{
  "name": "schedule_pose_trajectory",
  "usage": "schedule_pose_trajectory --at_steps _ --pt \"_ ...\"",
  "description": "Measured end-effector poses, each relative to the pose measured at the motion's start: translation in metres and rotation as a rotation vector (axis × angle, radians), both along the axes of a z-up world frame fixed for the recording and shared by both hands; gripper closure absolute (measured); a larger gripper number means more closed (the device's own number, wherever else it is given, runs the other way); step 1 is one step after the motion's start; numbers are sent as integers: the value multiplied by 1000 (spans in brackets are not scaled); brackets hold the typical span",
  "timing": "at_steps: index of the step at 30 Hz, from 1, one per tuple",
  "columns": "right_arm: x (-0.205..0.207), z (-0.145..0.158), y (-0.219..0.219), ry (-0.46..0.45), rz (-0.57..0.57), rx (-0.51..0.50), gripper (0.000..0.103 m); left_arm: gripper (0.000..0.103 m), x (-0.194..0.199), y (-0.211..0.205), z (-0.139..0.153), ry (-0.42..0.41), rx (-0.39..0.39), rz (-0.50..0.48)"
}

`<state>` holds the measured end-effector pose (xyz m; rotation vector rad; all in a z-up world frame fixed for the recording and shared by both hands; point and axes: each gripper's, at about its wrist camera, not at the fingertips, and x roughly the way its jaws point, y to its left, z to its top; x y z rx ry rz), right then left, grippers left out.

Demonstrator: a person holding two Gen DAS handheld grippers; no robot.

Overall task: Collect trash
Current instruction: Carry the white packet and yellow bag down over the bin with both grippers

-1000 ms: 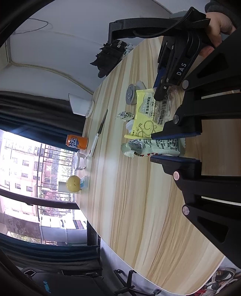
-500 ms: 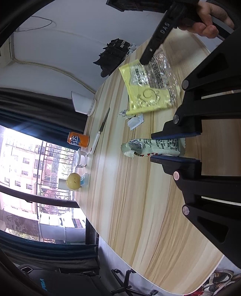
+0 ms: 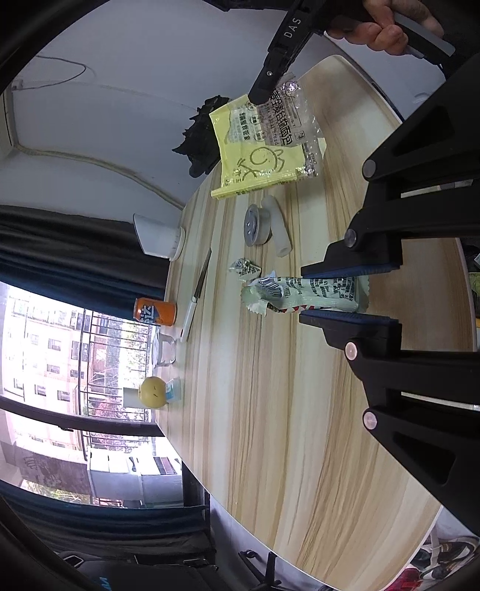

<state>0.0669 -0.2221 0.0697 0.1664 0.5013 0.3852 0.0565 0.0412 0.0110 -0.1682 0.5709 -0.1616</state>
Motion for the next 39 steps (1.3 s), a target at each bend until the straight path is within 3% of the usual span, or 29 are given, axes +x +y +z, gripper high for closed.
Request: schedule_pose_trajectory --at_steps 10,21,31,39 --pt "-37 13 -8 -52 15 -13 100 91 -27 -26 2 -6 0 -52" --pt "-89 7 -10 -75 50 -21 100 91 -63 -55 10 -20 38 -89" --pt "-133 -20 -19 -53 56 -56 100 91 -89 -73 -4 -4 60 -101" --pt "-154 -52 -19 -4 68 -93 100 91 -105 -78 -31 55 69 -97"
